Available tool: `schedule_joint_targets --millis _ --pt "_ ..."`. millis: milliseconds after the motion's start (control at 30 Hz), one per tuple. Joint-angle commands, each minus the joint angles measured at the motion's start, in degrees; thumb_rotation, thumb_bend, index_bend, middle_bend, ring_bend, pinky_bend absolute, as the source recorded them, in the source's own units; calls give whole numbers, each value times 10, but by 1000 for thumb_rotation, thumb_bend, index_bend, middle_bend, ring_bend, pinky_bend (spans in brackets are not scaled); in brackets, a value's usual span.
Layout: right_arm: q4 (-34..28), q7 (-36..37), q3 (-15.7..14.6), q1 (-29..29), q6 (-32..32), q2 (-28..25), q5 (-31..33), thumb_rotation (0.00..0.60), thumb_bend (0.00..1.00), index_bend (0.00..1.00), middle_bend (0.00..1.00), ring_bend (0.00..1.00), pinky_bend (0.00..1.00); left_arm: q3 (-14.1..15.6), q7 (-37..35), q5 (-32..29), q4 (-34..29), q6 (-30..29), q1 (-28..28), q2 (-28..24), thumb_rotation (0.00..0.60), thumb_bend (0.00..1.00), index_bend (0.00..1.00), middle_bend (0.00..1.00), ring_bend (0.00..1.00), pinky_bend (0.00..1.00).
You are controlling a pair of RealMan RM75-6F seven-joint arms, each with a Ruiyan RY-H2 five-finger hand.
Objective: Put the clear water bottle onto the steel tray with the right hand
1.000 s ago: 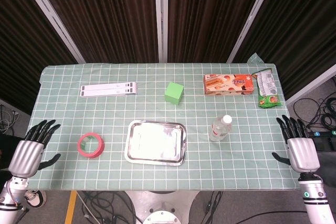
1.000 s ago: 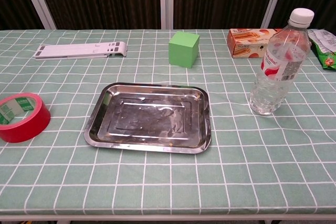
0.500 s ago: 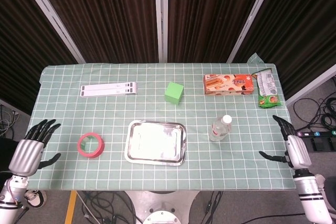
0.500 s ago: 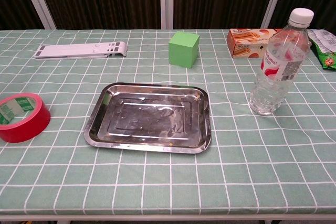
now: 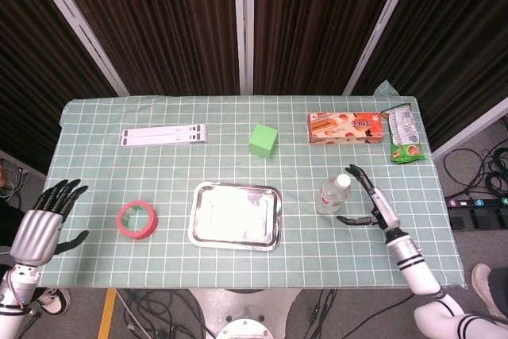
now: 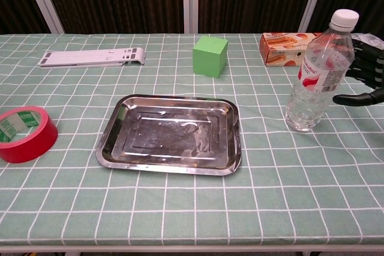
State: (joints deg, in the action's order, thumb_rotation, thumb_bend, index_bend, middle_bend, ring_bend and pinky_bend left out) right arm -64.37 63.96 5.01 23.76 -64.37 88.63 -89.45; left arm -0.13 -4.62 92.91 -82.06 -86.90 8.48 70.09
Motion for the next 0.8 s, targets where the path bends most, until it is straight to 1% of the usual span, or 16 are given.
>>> schedule_joint_targets --millis 33,167,267,333,400,467,500,533,567,600,667,800 --pt "6 -6 1 14 6 12 -5 600 0 0 73 0 0 1 -1 0 2 0 0 1 600 211 182 187 97 169" --pt "8 -15 5 30 14 23 -3 600 0 0 77 0 0 0 -3 -1 4 0 0 0 600 211 183 187 96 168" --pt "11 -24 7 40 23 32 4 600 0 1 108 0 0 0 -4 0 3 1 1 -1 600 211 182 187 96 169" --pt "13 -28 9 45 29 38 10 600 0 47 146 14 19 0 -4 0 2 1 1 -1 600 211 182 186 97 169" --pt "16 -31 12 49 34 43 17 600 0 148 199 58 75 1 -4 0 2 2 1 -2 600 211 182 187 97 169" --pt "18 -38 17 51 35 49 26 600 0 319 311 161 186 1 -4 0 2 2 1 -3 600 211 183 187 97 169" --pt "19 -45 22 51 33 53 34 600 3 378 350 198 227 1 -5 0 1 2 1 -3 600 211 182 187 97 169" --pt "19 -51 25 50 31 56 39 600 14 477 418 263 301 1 -5 0 1 2 1 -4 600 211 182 187 97 169" --pt "19 -56 28 50 31 58 44 600 30 549 467 312 360 1 -5 0 0 2 1 -4 600 211 182 187 97 169" --pt "17 -60 31 50 33 59 50 600 46 597 500 347 401 1 -5 0 0 2 1 -4 600 211 182 186 97 169" --pt "15 -64 33 51 36 59 56 600 80 675 553 404 465 1 -5 0 0 1 1 -4 600 211 183 186 96 169" --pt "8 -70 36 52 33 55 60 600 114 719 576 427 491 1 -5 0 0 3 1 -3 600 211 183 187 96 169"
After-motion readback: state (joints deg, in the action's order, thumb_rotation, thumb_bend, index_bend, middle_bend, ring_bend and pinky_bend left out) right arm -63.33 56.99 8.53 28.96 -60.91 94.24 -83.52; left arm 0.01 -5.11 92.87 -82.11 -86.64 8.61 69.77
